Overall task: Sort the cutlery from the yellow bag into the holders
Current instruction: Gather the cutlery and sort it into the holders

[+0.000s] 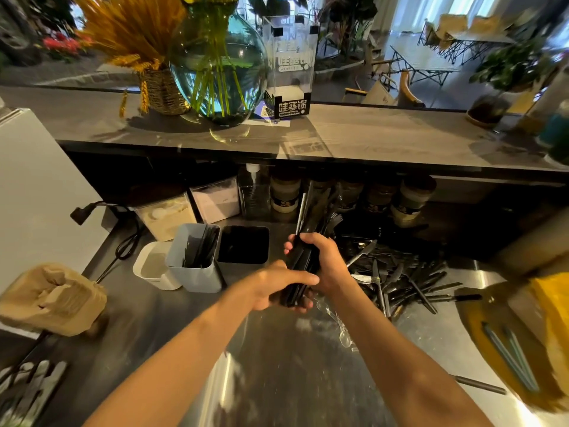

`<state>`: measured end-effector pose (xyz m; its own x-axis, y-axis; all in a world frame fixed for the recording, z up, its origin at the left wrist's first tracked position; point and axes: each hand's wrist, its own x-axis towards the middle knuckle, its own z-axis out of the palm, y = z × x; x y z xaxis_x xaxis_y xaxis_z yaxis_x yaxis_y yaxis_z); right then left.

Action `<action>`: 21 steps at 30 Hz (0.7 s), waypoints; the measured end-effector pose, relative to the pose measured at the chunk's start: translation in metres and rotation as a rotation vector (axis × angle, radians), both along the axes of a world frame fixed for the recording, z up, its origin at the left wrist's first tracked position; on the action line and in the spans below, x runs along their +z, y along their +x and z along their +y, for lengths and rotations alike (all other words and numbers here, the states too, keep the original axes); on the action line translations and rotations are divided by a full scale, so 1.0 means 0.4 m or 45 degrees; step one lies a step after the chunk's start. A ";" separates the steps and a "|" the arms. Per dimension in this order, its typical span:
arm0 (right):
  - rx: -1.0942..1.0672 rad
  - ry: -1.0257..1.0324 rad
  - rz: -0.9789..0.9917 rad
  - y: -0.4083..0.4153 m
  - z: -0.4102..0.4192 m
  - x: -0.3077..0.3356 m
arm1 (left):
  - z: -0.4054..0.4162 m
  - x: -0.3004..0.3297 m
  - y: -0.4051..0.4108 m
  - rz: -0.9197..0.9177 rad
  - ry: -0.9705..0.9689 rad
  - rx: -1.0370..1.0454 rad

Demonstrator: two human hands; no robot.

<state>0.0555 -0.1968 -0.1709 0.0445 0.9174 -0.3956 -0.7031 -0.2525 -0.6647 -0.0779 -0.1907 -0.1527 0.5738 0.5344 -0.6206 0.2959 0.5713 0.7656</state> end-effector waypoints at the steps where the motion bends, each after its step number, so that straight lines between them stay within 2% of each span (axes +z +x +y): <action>1: 0.012 -0.009 -0.024 0.001 0.002 0.000 | -0.003 0.002 0.002 0.006 0.019 0.007; 5: 0.165 -0.049 -0.170 0.013 -0.001 0.003 | -0.018 -0.004 0.005 0.011 0.065 0.092; 8: 0.246 0.072 -0.197 0.023 -0.006 -0.001 | -0.026 -0.012 0.003 -0.055 0.021 0.098; 12: 0.312 0.226 -0.440 0.021 -0.012 0.002 | -0.030 -0.012 -0.004 -0.186 -0.113 0.161; 18: 0.421 0.151 -0.305 -0.004 -0.002 0.007 | -0.034 -0.018 -0.009 -0.223 -0.071 0.242; 21: 0.414 0.132 -0.387 -0.023 0.001 0.021 | -0.030 -0.028 -0.025 -0.250 -0.022 0.318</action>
